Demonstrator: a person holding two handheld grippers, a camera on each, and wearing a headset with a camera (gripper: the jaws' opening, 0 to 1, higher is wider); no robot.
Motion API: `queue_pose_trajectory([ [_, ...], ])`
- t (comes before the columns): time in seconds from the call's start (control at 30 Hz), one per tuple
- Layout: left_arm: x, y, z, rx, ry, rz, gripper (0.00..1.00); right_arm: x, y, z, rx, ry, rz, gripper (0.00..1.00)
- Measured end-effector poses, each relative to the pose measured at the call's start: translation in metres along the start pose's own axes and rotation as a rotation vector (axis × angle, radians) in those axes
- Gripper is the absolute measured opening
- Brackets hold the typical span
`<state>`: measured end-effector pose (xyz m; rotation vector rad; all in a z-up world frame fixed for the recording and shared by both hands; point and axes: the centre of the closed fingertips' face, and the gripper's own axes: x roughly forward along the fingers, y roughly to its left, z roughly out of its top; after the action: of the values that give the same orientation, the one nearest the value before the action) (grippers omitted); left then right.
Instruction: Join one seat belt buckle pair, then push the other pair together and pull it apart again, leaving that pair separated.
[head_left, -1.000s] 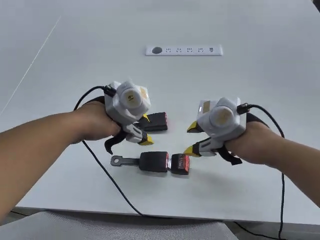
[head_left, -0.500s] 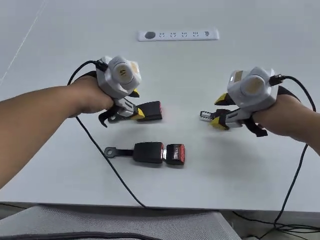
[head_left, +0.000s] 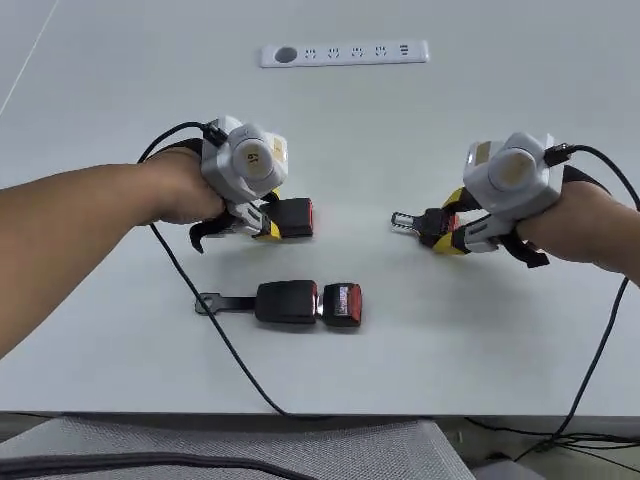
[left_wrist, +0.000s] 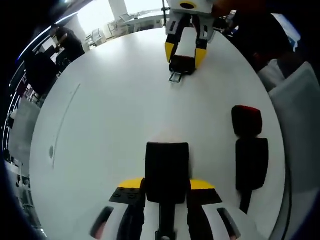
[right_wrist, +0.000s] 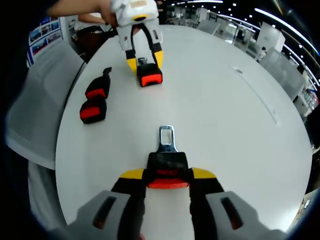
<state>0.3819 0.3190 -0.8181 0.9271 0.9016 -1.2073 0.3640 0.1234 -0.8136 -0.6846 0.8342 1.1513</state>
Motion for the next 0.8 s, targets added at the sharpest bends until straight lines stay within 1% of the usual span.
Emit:
queue_pose_trajectory([
  [0.03, 0.002, 0.0, -0.001, 0.006, 0.008, 0.0, 0.33, 0.001, 0.0, 0.001, -0.008, -0.006, 0.003, 0.33],
  [0.1, 0.004, 0.0, -0.003, 0.052, 0.024, 0.001, 0.33, 0.002, 0.0, 0.002, -0.051, -0.008, 0.02, 0.33],
  [0.13, 0.005, -0.001, -0.001, 0.064, 0.02, -0.01, 0.33, 0.001, -0.001, 0.002, -0.051, -0.006, 0.025, 0.33],
  [0.2, 0.004, 0.0, -0.003, 0.056, 0.028, -0.013, 0.32, 0.002, -0.001, 0.003, -0.077, 0.012, 0.041, 0.32],
  [0.33, 0.004, 0.0, -0.004, 0.056, 0.028, -0.021, 0.32, 0.004, -0.001, 0.006, -0.123, 0.047, 0.051, 0.32],
  [0.43, 0.005, 0.001, -0.004, 0.033, 0.019, -0.023, 0.32, 0.007, -0.001, 0.009, -0.127, 0.049, 0.049, 0.32],
  [0.5, 0.004, 0.0, -0.004, 0.029, 0.016, -0.025, 0.32, 0.01, 0.0, 0.015, -0.126, 0.04, 0.044, 0.32],
  [0.6, 0.004, -0.001, -0.004, 0.022, 0.011, -0.029, 0.32, 0.017, 0.003, 0.029, -0.134, 0.015, 0.041, 0.32],
  [0.8, 0.004, 0.0, -0.004, 0.018, 0.006, -0.03, 0.32, 0.033, 0.014, 0.054, -0.15, -0.025, 0.054, 0.32],
])
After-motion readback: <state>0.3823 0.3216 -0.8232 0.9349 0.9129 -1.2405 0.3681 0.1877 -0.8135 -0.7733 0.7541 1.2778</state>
